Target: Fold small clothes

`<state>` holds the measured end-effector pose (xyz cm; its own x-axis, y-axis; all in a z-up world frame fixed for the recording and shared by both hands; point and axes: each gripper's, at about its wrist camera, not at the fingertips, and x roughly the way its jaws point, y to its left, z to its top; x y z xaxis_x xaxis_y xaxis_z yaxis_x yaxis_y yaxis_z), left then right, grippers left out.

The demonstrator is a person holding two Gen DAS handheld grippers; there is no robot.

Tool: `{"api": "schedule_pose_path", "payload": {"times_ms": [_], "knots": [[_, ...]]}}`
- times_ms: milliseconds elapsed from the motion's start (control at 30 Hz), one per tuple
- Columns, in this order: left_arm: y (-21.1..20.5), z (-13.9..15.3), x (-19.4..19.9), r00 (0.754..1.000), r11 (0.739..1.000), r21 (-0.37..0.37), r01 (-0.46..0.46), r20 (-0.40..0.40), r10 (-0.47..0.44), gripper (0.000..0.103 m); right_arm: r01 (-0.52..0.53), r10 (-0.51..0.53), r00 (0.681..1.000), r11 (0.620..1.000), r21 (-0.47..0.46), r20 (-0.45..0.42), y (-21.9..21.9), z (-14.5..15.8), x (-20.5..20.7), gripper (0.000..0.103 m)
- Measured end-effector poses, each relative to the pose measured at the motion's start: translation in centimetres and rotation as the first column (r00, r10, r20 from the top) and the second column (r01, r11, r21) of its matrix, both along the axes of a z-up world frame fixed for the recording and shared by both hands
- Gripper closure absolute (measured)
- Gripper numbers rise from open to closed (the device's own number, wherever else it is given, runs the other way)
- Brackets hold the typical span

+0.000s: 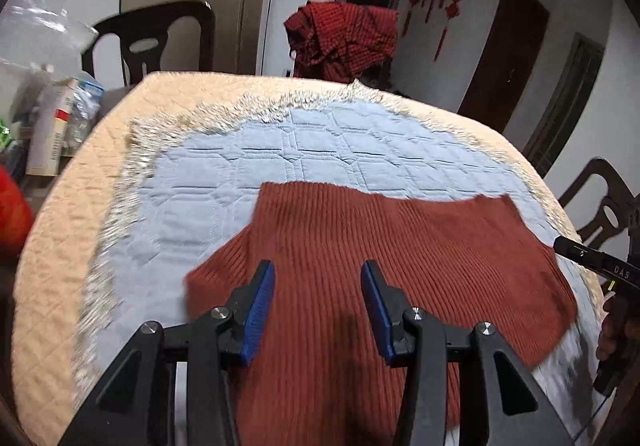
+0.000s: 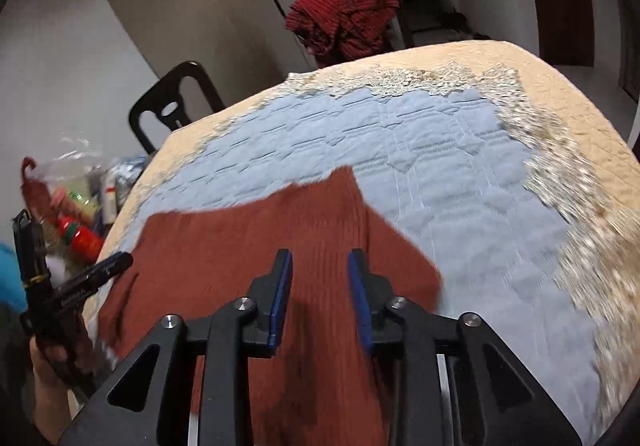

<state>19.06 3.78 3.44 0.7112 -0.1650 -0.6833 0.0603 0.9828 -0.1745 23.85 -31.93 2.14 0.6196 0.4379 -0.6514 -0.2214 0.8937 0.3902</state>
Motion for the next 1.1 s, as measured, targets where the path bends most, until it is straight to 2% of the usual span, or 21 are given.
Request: {"api": "schedule_pose_path", "payload": {"times_ms": [167, 400, 600, 800, 1100], "knots": [[1.5, 0.7, -5.0, 1.0, 1.0, -0.031, -0.004, 0.022, 0.004, 0.056, 0.007, -0.009, 1.0, 0.999, 0.053, 0.029, -2.1, 0.7, -5.4, 0.067], [2.7, 0.3, -10.2, 1.0, 0.998, -0.069, 0.0, 0.018, 0.001, 0.055, 0.005, -0.003, 1.0, 0.994, 0.109, -0.015, -3.1, -0.5, -10.5, 0.065], [3.2, -0.7, -13.1, 1.0, 0.993, -0.114, -0.008, -0.004, 0.008, 0.049, 0.006, 0.002, 0.999, 0.988, 0.154, -0.051, -3.4, -1.4, -13.1, 0.057], [2.5, -2.5, -12.3, 0.999, 0.986, -0.168, -0.012, -0.044, 0.005, 0.049, 0.027, -0.006, 0.993, 0.985, 0.173, -0.121, -3.1, -3.4, -13.0, 0.056], [2.8, -3.9, -10.1, 0.996, 0.964, -0.258, -0.072, -0.072, 0.056, 0.049, 0.042, -0.015, 0.992, 0.976, 0.213, -0.126, -2.2, -4.1, -11.2, 0.056]]}}
